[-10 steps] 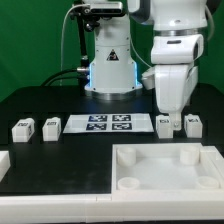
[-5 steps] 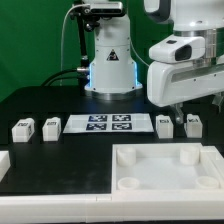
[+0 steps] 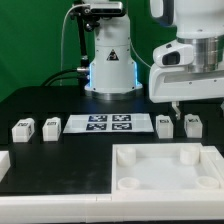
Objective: Assemble one leg
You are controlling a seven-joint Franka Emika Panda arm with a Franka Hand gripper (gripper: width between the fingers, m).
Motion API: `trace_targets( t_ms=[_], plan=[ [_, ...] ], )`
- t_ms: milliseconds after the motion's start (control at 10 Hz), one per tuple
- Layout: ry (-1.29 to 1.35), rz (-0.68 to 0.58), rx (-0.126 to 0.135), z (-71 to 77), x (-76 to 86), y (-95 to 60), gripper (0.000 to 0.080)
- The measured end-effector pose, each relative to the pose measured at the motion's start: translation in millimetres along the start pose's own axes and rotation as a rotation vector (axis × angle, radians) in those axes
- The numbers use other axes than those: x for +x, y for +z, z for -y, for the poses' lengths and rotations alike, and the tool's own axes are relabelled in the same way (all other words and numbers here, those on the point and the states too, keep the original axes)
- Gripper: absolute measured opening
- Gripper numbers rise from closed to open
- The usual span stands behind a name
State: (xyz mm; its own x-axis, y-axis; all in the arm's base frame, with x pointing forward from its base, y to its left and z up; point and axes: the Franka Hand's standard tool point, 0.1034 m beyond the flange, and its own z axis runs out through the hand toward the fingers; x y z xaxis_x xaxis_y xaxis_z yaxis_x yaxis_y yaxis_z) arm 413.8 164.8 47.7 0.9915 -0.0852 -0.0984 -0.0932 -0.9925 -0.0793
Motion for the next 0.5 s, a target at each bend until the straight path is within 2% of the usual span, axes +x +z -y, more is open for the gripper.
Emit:
trace_targets(
  t_ms=[200,300,500],
  plan=[
    [0.033,0.025,0.026,-10.2,0.8,3.9,0.0649],
    [0.033,0.161,0.008,-14.6,-7.6,3.5,0.0649],
    [0.025,0.305,0.01,-13.4,-0.1,2.6,0.0649]
  ],
)
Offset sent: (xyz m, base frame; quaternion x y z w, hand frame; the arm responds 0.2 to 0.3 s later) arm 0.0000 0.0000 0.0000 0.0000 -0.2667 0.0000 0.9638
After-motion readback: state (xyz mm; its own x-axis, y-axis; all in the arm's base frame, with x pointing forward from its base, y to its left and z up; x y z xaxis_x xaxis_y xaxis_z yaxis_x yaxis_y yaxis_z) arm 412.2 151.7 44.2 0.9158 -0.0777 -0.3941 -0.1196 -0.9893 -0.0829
